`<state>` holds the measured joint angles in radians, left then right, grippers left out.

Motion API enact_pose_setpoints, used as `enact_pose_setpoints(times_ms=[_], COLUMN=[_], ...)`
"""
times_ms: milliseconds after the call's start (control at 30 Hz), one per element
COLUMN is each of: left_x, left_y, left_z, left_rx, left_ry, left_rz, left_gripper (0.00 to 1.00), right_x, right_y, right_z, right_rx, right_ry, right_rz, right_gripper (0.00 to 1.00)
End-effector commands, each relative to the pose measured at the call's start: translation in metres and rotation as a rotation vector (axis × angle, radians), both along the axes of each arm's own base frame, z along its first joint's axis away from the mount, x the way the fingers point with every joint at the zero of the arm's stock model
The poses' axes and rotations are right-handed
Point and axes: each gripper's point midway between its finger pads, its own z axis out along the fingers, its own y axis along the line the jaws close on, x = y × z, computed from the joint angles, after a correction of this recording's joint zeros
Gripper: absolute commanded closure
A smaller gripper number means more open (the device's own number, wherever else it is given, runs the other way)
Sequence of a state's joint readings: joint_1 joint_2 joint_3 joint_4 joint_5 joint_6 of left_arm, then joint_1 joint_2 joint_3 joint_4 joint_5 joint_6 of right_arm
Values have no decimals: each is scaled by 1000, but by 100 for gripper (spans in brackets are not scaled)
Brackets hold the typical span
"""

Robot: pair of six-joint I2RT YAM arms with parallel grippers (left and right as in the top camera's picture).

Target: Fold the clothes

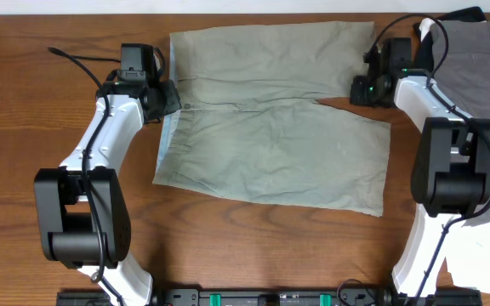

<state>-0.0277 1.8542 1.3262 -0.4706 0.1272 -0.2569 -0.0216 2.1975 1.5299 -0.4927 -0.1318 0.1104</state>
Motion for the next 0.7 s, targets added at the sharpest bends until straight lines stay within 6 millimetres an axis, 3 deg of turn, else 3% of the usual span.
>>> enact_pose_setpoints(times_ms=[0, 200, 300, 400, 500, 600, 667], left_x=[-3, -3, -3, -3, -4, -6, -6], left_y=[4, 4, 4, 4, 4, 4, 4], left_z=[-3, -3, -3, -3, -3, -4, -4], left_rx=[16, 16, 16, 16, 16, 16, 16], left_ry=[10, 9, 8, 10, 14, 21, 21], left_rz=[-6, -6, -6, -6, -6, -6, -6], left_gripper=[81, 81, 81, 81, 81, 81, 81], right_x=[-30, -46, -41, -36, -44, -63, -79], right_y=[-14, -12, -10, -3, 0, 2, 4], right_z=[-28, -22, 0, 37, 71, 84, 79], right_rx=[-84, -72, -58, -22, 16, 45, 57], right_ry=[119, 177, 136, 67, 39, 92, 162], right_rz=[-27, -32, -29, -23, -60, -115, -127], right_gripper=[99, 99, 99, 99, 99, 99, 99])
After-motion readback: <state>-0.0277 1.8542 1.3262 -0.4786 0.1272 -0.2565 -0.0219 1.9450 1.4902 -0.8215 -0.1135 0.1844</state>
